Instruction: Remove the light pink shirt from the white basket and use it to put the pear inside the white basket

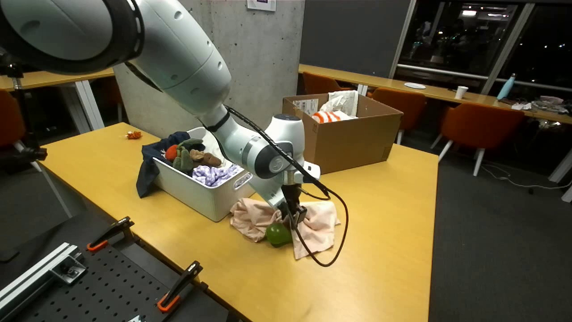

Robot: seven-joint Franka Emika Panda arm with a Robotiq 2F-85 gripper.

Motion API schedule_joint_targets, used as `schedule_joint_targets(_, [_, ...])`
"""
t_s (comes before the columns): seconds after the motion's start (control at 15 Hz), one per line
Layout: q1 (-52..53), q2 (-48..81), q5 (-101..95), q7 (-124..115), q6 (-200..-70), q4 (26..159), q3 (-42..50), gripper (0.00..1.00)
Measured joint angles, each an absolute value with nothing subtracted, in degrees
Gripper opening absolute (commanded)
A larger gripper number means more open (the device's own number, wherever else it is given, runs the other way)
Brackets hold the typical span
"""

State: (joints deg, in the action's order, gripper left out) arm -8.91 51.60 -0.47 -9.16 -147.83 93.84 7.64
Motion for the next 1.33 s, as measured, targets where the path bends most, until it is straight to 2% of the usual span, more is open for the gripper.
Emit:
schedule_joint_targets(0.13, [-8.91, 51.59, -0.47, -9.16, -147.84, 93.67, 7.73, 0.05])
schedule_joint_targets(0.2, [-8.91, 51.59, -0.47, -9.16, -147.83, 93.59, 7.81, 0.01])
schedule_joint_targets(1.33, [-8.03, 44.55, -0.5, -9.19, -147.84, 99.19, 10.53, 0.01])
